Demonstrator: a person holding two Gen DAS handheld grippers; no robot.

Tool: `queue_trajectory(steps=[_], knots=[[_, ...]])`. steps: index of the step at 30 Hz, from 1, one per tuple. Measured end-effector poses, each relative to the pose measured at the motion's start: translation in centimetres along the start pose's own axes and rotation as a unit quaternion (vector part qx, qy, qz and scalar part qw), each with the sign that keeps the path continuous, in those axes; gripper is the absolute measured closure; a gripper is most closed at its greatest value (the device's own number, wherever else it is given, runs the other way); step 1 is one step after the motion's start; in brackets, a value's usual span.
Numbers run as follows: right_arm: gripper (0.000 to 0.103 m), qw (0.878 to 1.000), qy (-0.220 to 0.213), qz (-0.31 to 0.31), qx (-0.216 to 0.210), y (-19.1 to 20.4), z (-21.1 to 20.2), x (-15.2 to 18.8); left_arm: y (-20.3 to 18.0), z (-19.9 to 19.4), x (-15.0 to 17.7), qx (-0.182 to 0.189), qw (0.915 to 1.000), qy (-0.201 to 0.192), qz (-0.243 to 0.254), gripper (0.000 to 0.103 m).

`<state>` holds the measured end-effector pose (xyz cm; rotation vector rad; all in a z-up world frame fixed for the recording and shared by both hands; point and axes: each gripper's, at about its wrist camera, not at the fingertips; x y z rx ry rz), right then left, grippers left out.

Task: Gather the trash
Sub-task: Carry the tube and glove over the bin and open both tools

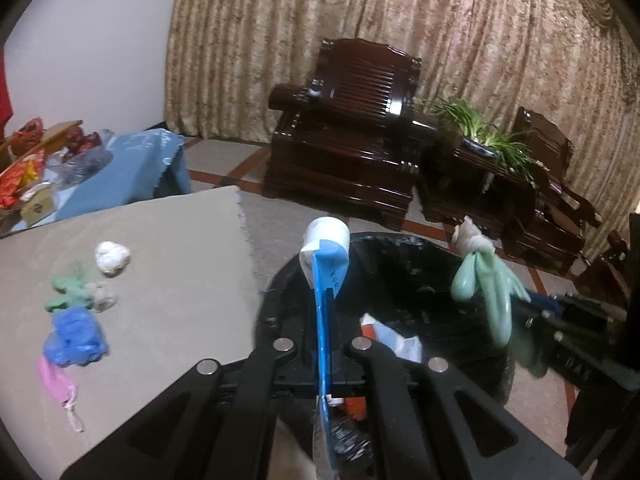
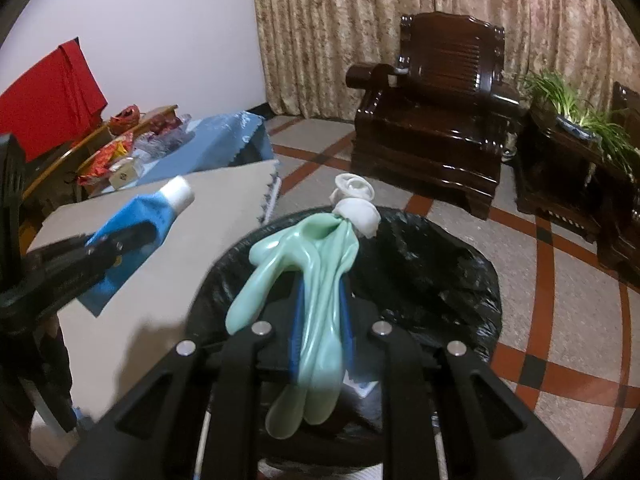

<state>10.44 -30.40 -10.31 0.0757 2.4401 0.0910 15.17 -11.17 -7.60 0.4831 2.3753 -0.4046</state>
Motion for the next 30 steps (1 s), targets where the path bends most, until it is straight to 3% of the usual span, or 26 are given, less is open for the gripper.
queue_trajectory(steps=[11, 14, 16, 17, 19, 22, 24, 26, 30], knots=[[0.087, 1.000, 0.022, 0.019, 0.012, -2.8, 2.3, 0.9, -3.9, 4.8, -1.2, 0.025, 0.9990, 0.025, 0.028, 0.102], [0.080, 0.999, 0.025, 0.022, 0.019, -3.3, 2.7, 1.0, -4.0, 5.8, -1.4, 0.041, 0.9980, 0.037, 0.029, 0.099], [0.065, 0.999, 0.029, 0.025, 0.028, -3.7, 3.0, 1.2, -3.8, 5.9, -1.4, 0.054, 0.9975, 0.040, 0.022, 0.076], [0.058, 0.999, 0.028, 0.026, 0.031, -3.9, 3.1, 1.4, -3.5, 5.8, -1.4, 0.058, 0.9974, 0.038, 0.018, 0.057], [0.034, 0.999, 0.024, 0.025, 0.041, -4.0, 2.9, 1.7, -3.2, 5.3, -1.3, 0.061, 0.9977, 0.027, 0.014, 0.052], [0.013, 0.998, 0.011, 0.023, 0.051, -3.9, 2.4, 2.0, -2.4, 4.6, -1.2, 0.047, 0.9986, 0.020, 0.012, 0.043], [0.011, 0.998, 0.001, 0.023, 0.050, -3.7, 2.0, 2.1, -1.8, 4.0, -1.0, 0.033, 0.9993, 0.013, 0.008, 0.027], [0.008, 0.999, -0.001, 0.025, 0.045, -3.7, 1.8, 2.1, -0.9, 3.0, -0.6, 0.015, 0.9999, 0.003, -0.001, 0.019], [0.008, 0.999, -0.007, 0.025, 0.037, -2.9, 1.3, 2.0, 1.4, 1.2, 0.2, -0.015, 0.9997, -0.011, -0.017, 0.009]])
Point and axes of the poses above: each gripper's, at about its wrist camera, not at the fingertips, and z roughly the way its jaws point, y to its left, x to its underside, and after that the axes turned 7 degrees about y, right-handed
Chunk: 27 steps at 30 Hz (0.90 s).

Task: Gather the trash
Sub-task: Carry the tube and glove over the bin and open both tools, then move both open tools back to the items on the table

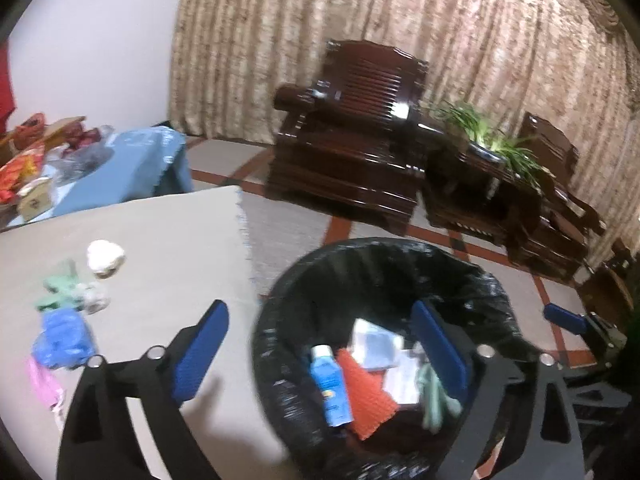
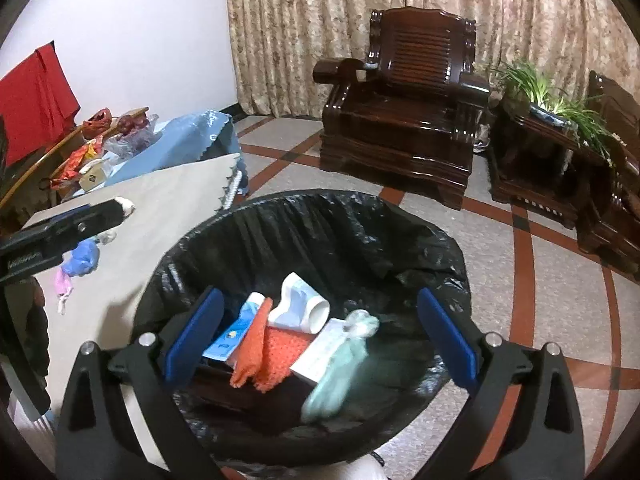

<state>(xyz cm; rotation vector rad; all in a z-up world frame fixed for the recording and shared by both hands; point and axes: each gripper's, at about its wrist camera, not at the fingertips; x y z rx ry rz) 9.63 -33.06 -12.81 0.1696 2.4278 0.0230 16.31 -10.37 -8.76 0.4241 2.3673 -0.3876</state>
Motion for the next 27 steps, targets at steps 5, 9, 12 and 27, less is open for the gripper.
queue_trajectory(steps=[5, 9, 12, 27], knots=[[0.007, 1.000, -0.011, -0.005, -0.011, 1.9, -0.5, -0.5, 3.3, -2.4, 1.5, -0.046, 0.9988, -0.008, -0.017, 0.007], [0.005, 0.999, -0.018, -0.012, -0.024, 4.3, -0.5, -1.2, 6.0, -4.1, 2.8, -0.084, 0.9958, -0.011, -0.033, 0.006], [0.005, 0.999, -0.021, -0.026, -0.042, 6.9, -0.1, -1.8, 9.2, -5.8, 4.5, -0.126, 0.9904, -0.016, -0.055, 0.006], [0.005, 0.984, -0.012, -0.119, -0.134, 21.5, 4.1, -3.3, 23.8, -8.8, 10.0, -0.249, 0.9517, 0.003, -0.180, 0.009]])
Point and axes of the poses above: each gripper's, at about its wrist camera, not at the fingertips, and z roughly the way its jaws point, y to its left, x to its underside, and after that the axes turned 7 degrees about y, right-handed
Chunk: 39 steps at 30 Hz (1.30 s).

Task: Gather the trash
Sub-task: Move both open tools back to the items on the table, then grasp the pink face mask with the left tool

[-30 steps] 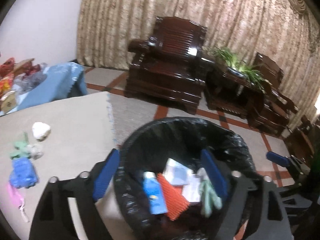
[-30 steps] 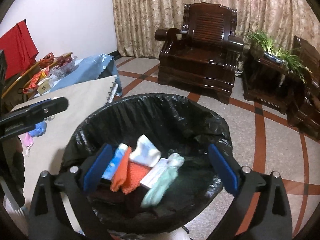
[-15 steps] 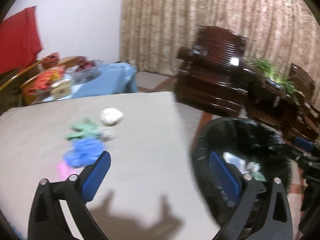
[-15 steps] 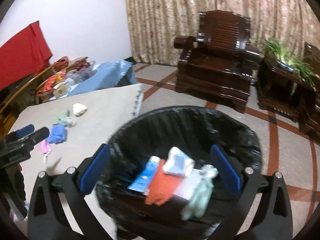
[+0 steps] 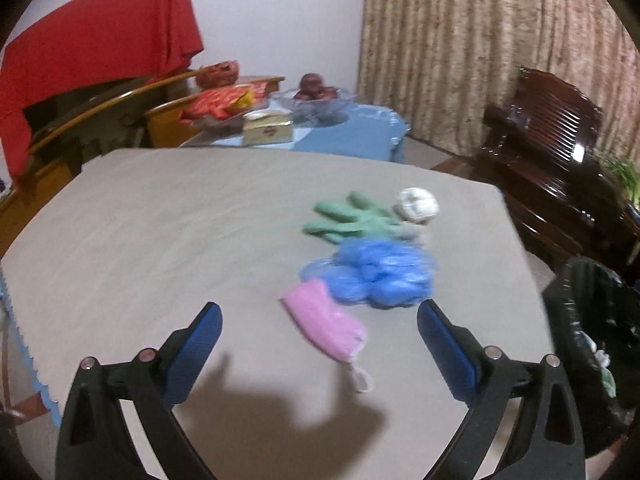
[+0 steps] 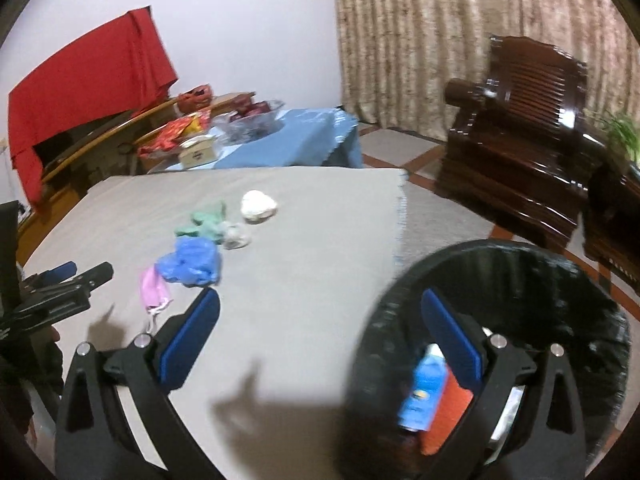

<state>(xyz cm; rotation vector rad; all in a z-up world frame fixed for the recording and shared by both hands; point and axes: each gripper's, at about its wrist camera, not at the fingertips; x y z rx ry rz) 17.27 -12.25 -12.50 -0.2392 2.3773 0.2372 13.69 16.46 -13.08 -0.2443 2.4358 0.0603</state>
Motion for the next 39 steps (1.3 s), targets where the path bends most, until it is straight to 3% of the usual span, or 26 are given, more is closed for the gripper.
queue_trajectory(steps=[9, 19, 23, 25, 27, 30, 39], knots=[[0.005, 0.999, 0.010, -0.034, -0.024, 4.5, 4.4, -1.3, 2.0, 4.6, 0.5, -0.005, 0.9989, 0.046, -0.004, 0.010], [0.005, 0.998, 0.034, -0.041, -0.014, 4.9, 7.6, -1.1, 0.8, 9.4, 0.9, 0.010, 0.9955, 0.095, 0.003, 0.020], [0.005, 0.998, 0.042, -0.042, -0.010, 4.7, 8.3, -0.8, 0.5, 10.5, 1.3, 0.025, 0.9936, 0.110, 0.000, 0.034], [0.005, 0.998, 0.044, -0.039, -0.010, 4.5, 8.7, -0.8, 0.3, 10.4, 1.2, 0.033, 0.9939, 0.105, 0.006, 0.050], [0.005, 0.998, 0.046, -0.039, -0.009, 4.5, 8.9, -0.8, 0.3, 10.2, 1.1, 0.042, 0.9936, 0.105, 0.006, 0.077], [0.005, 0.998, 0.048, -0.042, -0.011, 5.0, 9.5, -0.8, 1.2, 10.0, 1.1, 0.044, 0.9936, 0.103, -0.012, 0.092], [0.005, 0.997, 0.057, -0.051, -0.019, 7.2, 11.5, -1.3, 4.5, 8.1, 0.7, 0.019, 0.9965, 0.075, -0.032, 0.095]])
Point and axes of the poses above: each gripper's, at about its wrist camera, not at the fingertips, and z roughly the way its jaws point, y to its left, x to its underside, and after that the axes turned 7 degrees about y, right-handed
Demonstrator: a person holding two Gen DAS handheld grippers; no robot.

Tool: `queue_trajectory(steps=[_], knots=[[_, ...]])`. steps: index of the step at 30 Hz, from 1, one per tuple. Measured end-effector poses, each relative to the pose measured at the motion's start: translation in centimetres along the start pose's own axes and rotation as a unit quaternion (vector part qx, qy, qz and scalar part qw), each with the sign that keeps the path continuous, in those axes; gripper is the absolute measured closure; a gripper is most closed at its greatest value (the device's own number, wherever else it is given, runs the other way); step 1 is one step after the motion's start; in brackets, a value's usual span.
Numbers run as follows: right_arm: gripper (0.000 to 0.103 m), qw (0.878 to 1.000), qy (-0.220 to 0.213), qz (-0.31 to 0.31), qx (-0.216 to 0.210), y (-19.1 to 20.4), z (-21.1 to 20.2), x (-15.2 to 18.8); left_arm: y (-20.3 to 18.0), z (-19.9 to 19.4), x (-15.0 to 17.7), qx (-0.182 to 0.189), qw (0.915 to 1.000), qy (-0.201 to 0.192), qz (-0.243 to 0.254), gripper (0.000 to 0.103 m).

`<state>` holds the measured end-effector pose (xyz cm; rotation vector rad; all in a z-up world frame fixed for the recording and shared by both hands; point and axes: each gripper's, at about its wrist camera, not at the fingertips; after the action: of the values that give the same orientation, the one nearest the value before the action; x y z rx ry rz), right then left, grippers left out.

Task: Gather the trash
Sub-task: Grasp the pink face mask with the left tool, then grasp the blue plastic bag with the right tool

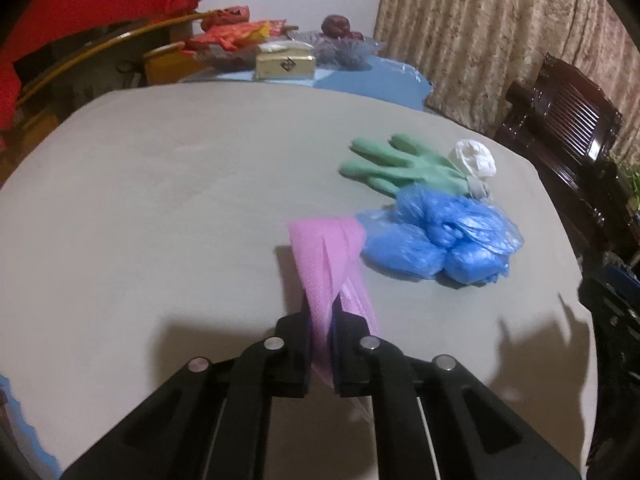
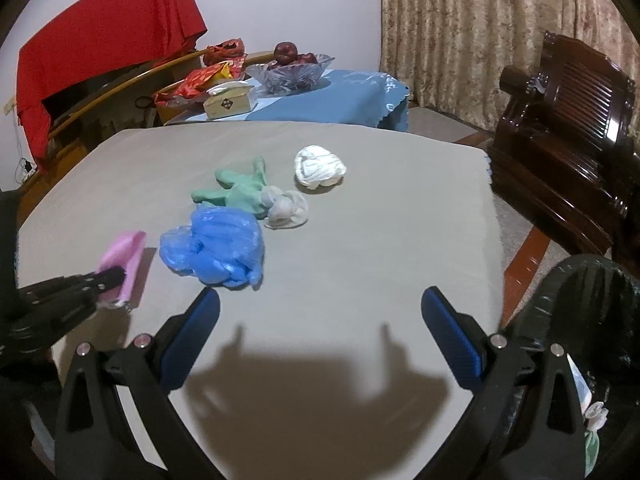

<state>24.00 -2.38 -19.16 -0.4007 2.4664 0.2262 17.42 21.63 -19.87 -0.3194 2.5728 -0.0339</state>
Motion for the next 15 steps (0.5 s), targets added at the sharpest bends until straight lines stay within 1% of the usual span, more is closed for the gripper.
queue_trajectory(steps=[8, 15], knots=[[0.005, 1.000, 0.009, -0.018, -0.008, 3.0, 2.9, -1.8, 2.4, -1.1, -0.9, -0.019, 0.9996, -0.019, -0.001, 0.095], [0.005, 0.999, 0.024, -0.024, -0.010, 5.2, 5.7, -3.3, 3.8, -1.3, -1.3, -0.023, 0.9994, -0.024, -0.010, 0.095]])
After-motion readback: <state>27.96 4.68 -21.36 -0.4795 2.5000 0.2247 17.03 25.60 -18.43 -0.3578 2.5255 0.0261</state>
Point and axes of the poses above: each gripper's, at about its wrist camera, not at the fingertips, and z roughly the way its jaws point, y to its left, x to its underside, and after that the axes turned 7 degrees about y, right-handed
